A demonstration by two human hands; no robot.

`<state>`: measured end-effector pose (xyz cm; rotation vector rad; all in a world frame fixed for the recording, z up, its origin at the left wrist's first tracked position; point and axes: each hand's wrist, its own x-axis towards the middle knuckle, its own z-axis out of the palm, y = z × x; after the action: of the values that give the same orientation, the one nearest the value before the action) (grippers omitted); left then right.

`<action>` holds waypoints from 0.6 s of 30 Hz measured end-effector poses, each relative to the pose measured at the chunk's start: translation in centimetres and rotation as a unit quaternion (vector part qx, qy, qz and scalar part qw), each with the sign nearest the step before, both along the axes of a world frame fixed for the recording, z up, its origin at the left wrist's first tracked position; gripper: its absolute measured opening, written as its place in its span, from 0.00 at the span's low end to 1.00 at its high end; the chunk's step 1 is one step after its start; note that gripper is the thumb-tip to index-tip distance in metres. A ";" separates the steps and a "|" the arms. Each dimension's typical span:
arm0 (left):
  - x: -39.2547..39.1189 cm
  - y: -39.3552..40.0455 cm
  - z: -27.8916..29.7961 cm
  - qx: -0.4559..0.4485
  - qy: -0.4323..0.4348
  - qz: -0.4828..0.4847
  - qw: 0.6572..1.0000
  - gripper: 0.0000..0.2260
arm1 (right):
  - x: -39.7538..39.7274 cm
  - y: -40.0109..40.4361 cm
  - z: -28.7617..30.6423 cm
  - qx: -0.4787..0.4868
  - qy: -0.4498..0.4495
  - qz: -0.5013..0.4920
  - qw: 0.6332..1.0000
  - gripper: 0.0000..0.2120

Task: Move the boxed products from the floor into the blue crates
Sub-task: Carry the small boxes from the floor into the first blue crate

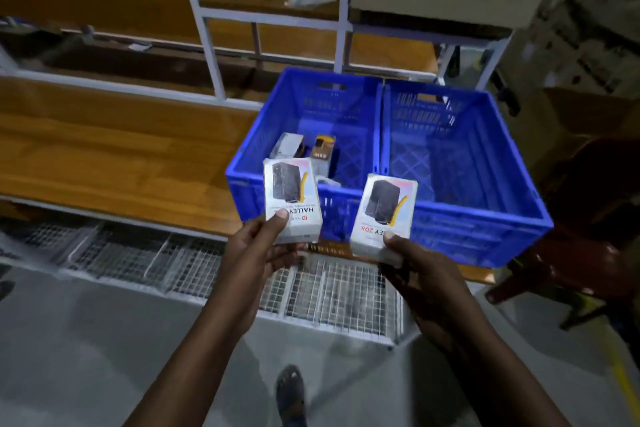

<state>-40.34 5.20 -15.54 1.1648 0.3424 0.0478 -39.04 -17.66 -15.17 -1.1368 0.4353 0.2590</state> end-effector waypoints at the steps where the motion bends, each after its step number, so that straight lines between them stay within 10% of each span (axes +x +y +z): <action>1: 2.2 0.8 0.1 0.005 -0.001 0.000 1.000 0.19 | 2.2 1.0 0.3 0.001 0.000 -0.008 1.000 0.06; 13: 19.8 6.1 -1.0 0.037 0.019 -0.005 0.999 0.13 | 24.9 9.6 -3.0 -0.147 0.024 -0.065 0.987 0.09; 18: 23.0 6.1 -2.3 0.034 0.032 -0.004 0.999 0.15 | 31.4 11.4 -7.1 -0.207 0.108 -0.117 0.965 0.25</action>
<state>-17.36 11.26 -17.84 1.2373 0.3955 0.0159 -7.60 -6.24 -22.23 -1.4568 0.8396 0.0836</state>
